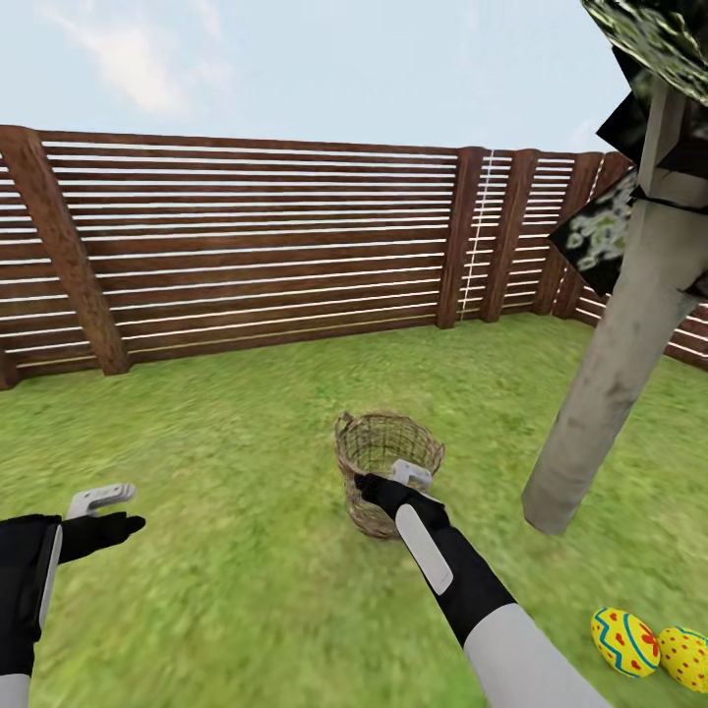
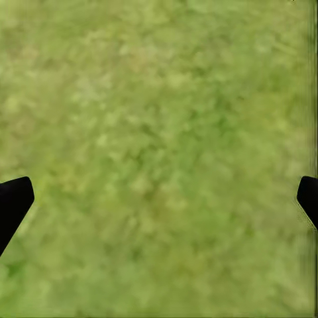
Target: Take the three Easter eggs out of the wicker basket on the lawn in the garden, then place them on the lawn next to a single tree (choose any tree) so that all three eggs are next to the same tree and none are left in the basket.
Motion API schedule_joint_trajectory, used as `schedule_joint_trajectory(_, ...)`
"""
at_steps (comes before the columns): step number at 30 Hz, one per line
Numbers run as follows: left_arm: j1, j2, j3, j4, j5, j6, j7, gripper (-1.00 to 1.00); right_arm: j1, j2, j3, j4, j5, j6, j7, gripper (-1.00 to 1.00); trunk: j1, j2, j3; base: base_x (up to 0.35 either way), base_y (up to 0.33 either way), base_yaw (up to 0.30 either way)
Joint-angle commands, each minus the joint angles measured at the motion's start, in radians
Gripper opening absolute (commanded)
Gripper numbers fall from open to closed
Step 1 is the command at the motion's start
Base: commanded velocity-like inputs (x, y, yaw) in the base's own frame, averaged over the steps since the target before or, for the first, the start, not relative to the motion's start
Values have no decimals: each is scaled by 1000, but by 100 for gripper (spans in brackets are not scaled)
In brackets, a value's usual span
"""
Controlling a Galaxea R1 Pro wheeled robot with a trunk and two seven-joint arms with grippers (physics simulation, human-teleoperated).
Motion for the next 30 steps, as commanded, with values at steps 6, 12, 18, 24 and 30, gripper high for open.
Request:
schedule_joint_trajectory(6, 0, -1, 3, -12, -8, 4, -10, 100, -1, 0, 2, -1, -8, 1, -9, 100, -19, 35, 17, 1, 5, -278)
schedule_joint_trajectory(12, -1, -1, 3, -13, -7, 4, -10, 100, -1, 0, 2, -1, -8, 1, -9, 100, -42, 77, 38, 0, 0, -259)
schedule_joint_trajectory(18, 0, -1, 3, -13, -7, 5, -10, 100, -1, 0, 2, -1, -4, 1, -8, 100, -65, 119, 57, 0, 0, -52)
schedule_joint_trajectory(24, -1, -1, 3, -13, -6, 5, -10, 100, -1, 0, 2, -1, -6, 1, -8, 100, -88, 161, 76, 0, 0, -5)
schedule_joint_trajectory(30, 0, -1, 2, -13, -5, 5, -10, 100, -1, 0, 2, -1, -6, 1, -8, 100, -111, 203, 95, 0, 0, 0)
